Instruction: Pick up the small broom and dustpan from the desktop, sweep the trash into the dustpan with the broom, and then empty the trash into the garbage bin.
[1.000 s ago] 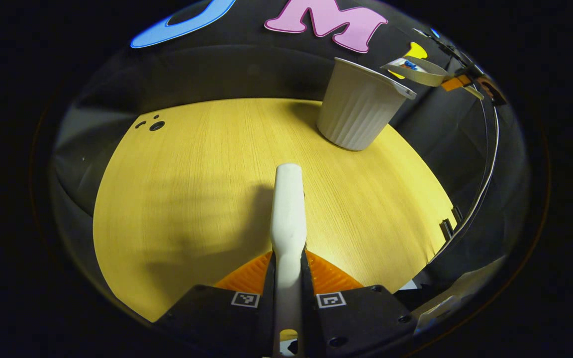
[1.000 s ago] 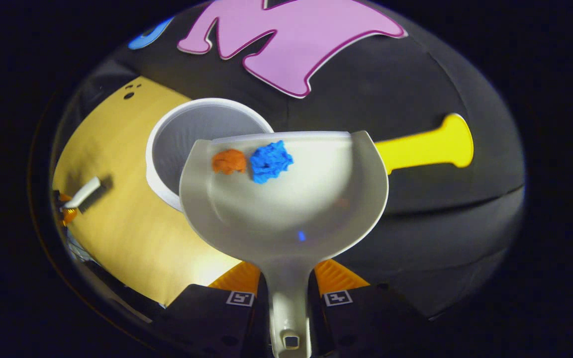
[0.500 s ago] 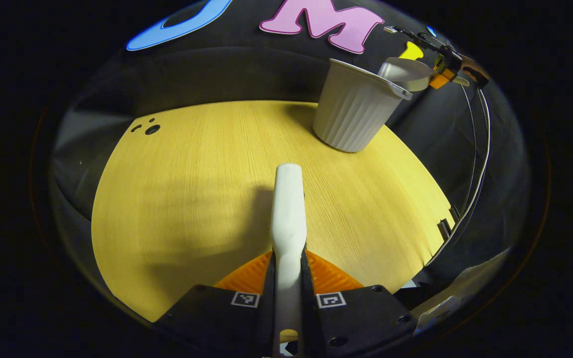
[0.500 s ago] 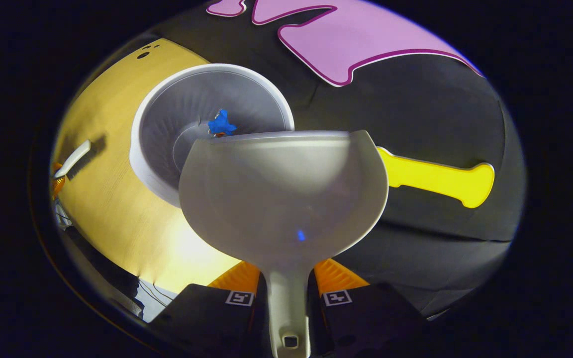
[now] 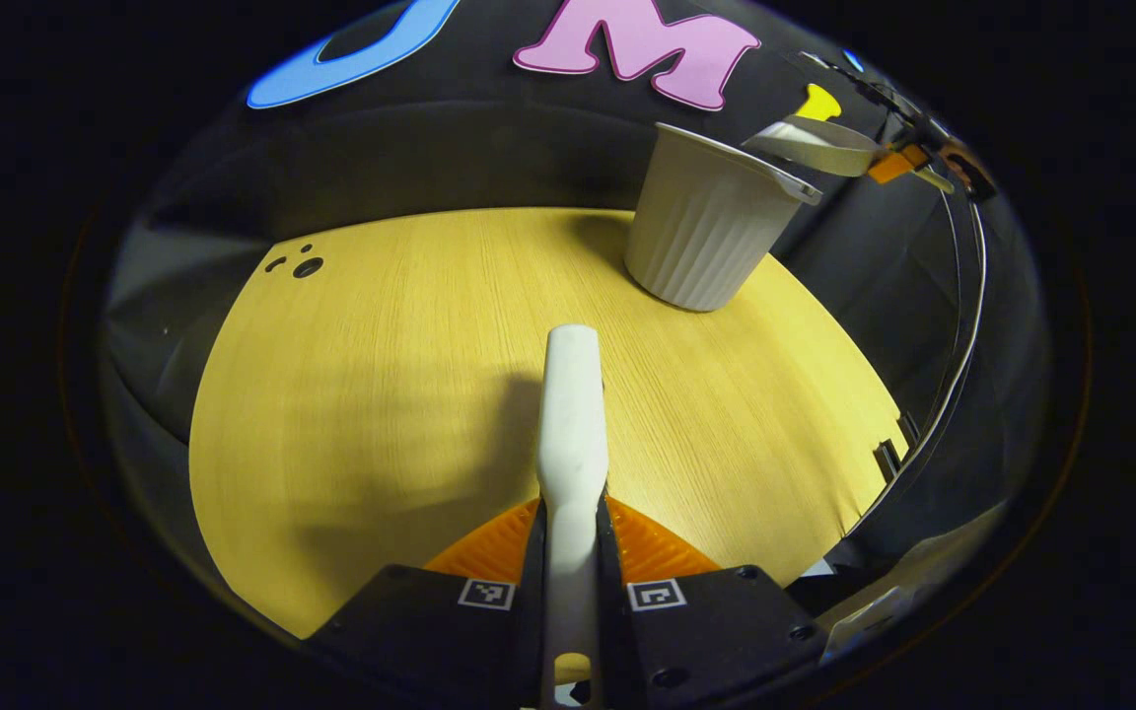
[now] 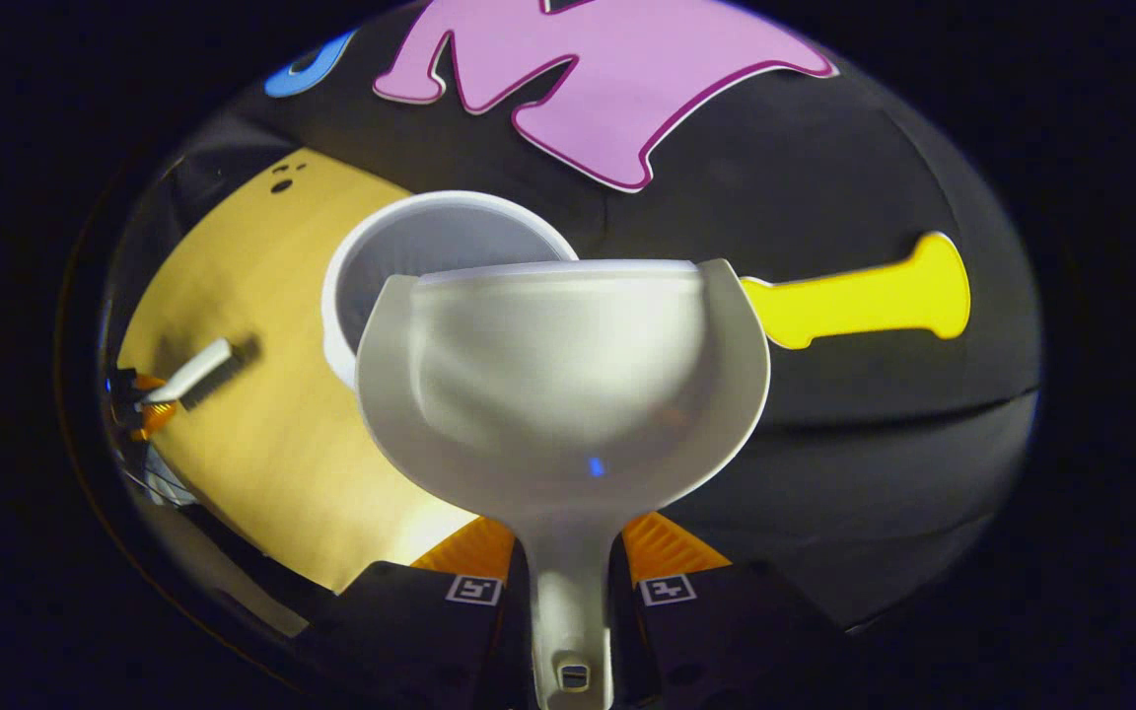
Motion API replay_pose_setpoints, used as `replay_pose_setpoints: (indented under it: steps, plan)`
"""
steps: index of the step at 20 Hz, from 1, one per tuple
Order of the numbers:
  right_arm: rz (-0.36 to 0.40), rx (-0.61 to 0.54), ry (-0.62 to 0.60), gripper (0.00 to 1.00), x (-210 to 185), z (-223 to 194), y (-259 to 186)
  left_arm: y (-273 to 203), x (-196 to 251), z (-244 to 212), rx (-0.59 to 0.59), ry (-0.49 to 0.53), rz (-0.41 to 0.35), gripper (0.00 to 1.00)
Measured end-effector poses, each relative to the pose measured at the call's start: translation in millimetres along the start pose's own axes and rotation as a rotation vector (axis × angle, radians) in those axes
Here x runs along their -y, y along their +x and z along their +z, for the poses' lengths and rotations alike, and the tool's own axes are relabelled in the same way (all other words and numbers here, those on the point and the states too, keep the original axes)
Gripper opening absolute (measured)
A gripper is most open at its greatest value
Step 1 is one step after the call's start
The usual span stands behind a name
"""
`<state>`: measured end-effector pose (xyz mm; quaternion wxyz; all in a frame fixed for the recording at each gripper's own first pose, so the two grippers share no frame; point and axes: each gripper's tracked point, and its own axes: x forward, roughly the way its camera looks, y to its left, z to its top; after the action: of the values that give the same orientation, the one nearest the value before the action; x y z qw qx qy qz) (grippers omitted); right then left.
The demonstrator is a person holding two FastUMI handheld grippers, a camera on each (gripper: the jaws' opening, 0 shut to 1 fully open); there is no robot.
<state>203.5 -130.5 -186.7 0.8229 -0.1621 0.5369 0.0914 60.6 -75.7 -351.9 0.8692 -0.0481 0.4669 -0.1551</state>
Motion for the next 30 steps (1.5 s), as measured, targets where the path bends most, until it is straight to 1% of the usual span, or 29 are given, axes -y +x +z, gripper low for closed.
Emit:
replay_pose_setpoints:
  steps: [1,2,3,4,5,6,7,8,9,10,11,12,13,15,17,18,19,20,24,25,26,27,28,30]
  plan:
    - [0.027,0.034,0.031,0.33,-8.9,-5.1,-9.4,-1.2,-1.5,1.2,0.001,0.004,0.007,0.25]
    - [0.049,0.065,0.055,0.36,-16.4,-9.5,-19.3,-1.9,-3.1,2.2,0.002,0.006,0.014,0.25]
    - [0.069,0.094,0.072,0.35,-26.0,-15.8,-28.7,-2.3,-5.1,3.6,0.001,0.008,0.021,0.25]
    - [0.088,0.119,0.092,0.33,-35.9,-23.5,-38.8,-2.1,-7.3,4.0,0.003,0.009,0.029,0.25]
    - [0.114,0.140,0.106,0.36,-48.5,-32.2,-47.5,-1.7,-8.7,5.5,0.002,0.010,0.035,0.26]
    - [0.137,0.156,0.124,0.36,-61.9,-40.9,-54.1,-2.1,-9.7,4.5,0.001,0.012,0.041,0.27]
    - [0.162,0.168,0.136,0.38,-78.2,-52.4,-60.4,-2.1,-11.0,4.9,0.000,0.013,0.046,0.25]
    - [0.177,0.178,0.148,0.36,-92.0,-62.1,-64.5,-0.5,-11.2,4.5,0.000,0.015,0.051,0.27]
    - [0.199,0.187,0.156,0.35,-107.4,-72.9,-68.0,-0.2,-12.4,5.5,0.003,0.020,0.060,0.25]
    - [0.223,0.187,0.167,0.36,-124.6,-85.6,-68.0,0.2,-14.9,4.9,0.006,0.030,0.072,0.25]
    - [0.251,0.181,0.184,0.33,-143.5,-98.8,-67.7,1.3,-17.4,3.4,0.009,0.044,0.086,0.25]
    - [0.278,0.160,0.196,0.36,-165.9,-117.2,-65.2,2.8,-19.1,1.4,0.008,0.053,0.096,0.27]
    - [0.288,0.139,0.202,0.36,-182.0,-131.0,-57.9,4.4,-19.6,-2.2,0.003,0.057,0.101,0.29]
    - [0.298,0.081,0.206,0.36,-214.0,-161.4,-34.1,7.1,-21.5,-6.7,-0.006,0.055,0.113,0.25]
    - [0.306,0.030,0.203,0.36,-244.4,-191.8,-4.1,10.5,-25.4,-12.4,-0.007,0.070,0.139,0.25]
    - [0.315,0.010,0.217,0.33,-258.2,-203.8,9.1,11.9,-28.0,-14.1,-0.006,0.080,0.150,0.27]
    - [0.333,-0.009,0.230,0.35,-272.0,-211.9,20.9,14.3,-28.5,-15.7,-0.005,0.089,0.160,0.27]
    - [0.344,-0.021,0.251,0.36,-282.9,-218.2,33.8,16.8,-29.5,-16.8,-0.004,0.100,0.166,0.27]
    - [0.341,-0.034,0.288,0.36,-309.2,-228.1,81.6,29.3,-33.6,-26.8,-0.013,0.108,0.174,0.27]
    - [0.344,-0.042,0.302,0.33,-315.9,-228.5,91.4,31.9,-35.2,-30.8,-0.015,0.109,0.181,0.27]
    - [0.346,-0.047,0.322,0.36,-320.0,-228.8,102.0,34.5,-35.8,-33.7,-0.016,0.108,0.188,0.27]
    - [0.347,-0.053,0.342,0.38,-321.8,-228.7,109.4,36.5,-36.0,-34.3,-0.013,0.105,0.192,0.27]
    - [0.348,-0.052,0.359,0.36,-321.9,-229.6,112.6,37.4,-36.4,-31.9,-0.006,0.104,0.194,0.27]
    - [0.359,-0.054,0.374,0.35,-326.2,-229.2,115.3,44.0,-36.2,-31.8,-0.008,0.116,0.191,0.27]
